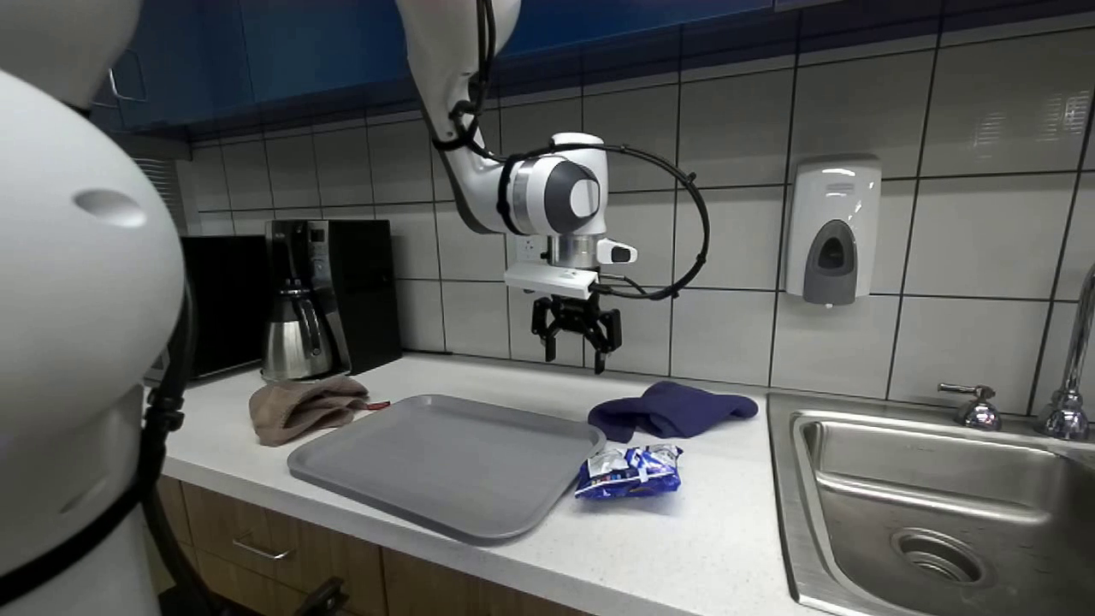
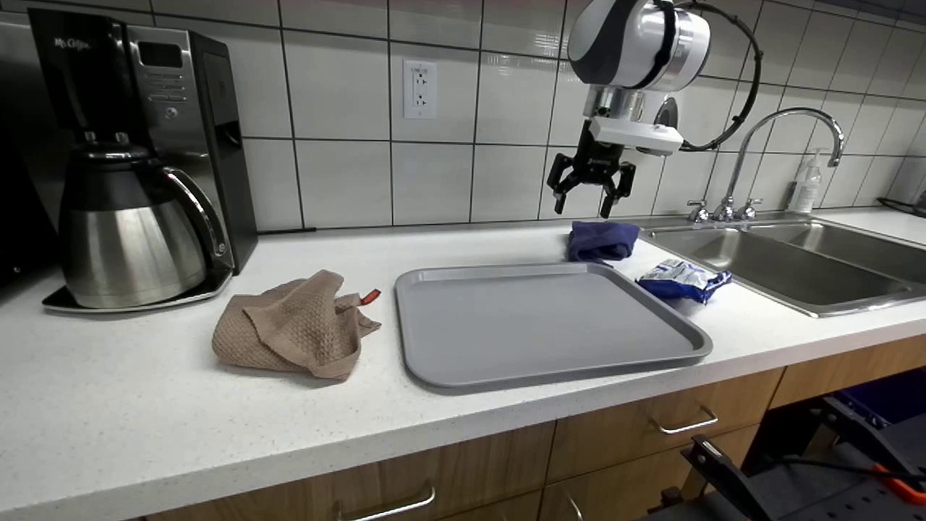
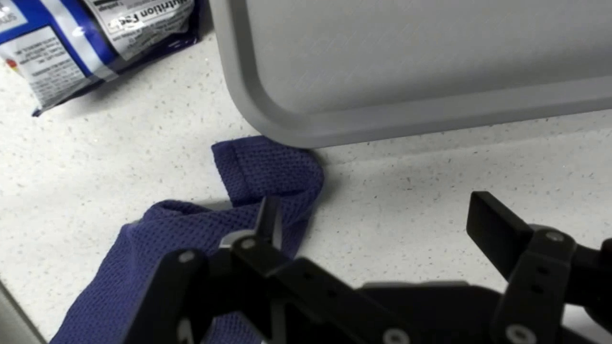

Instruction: Remove the towels from the tray

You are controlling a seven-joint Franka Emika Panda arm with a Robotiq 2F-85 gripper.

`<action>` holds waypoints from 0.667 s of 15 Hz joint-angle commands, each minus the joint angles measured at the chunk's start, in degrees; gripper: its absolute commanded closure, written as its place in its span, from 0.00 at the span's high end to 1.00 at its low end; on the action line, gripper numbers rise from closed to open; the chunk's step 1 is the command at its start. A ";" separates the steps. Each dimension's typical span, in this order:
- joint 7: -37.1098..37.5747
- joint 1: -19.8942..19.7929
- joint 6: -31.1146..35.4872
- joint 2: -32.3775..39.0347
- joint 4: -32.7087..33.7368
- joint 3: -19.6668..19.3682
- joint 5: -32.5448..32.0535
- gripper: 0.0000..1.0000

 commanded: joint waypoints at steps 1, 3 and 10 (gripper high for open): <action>2.72 1.79 -0.52 -5.67 -5.43 0.05 -0.74 1.00; 3.52 2.73 -0.58 -7.34 -7.04 0.14 -0.97 1.00; 5.76 5.54 -0.73 -13.00 -11.56 0.97 -1.98 1.00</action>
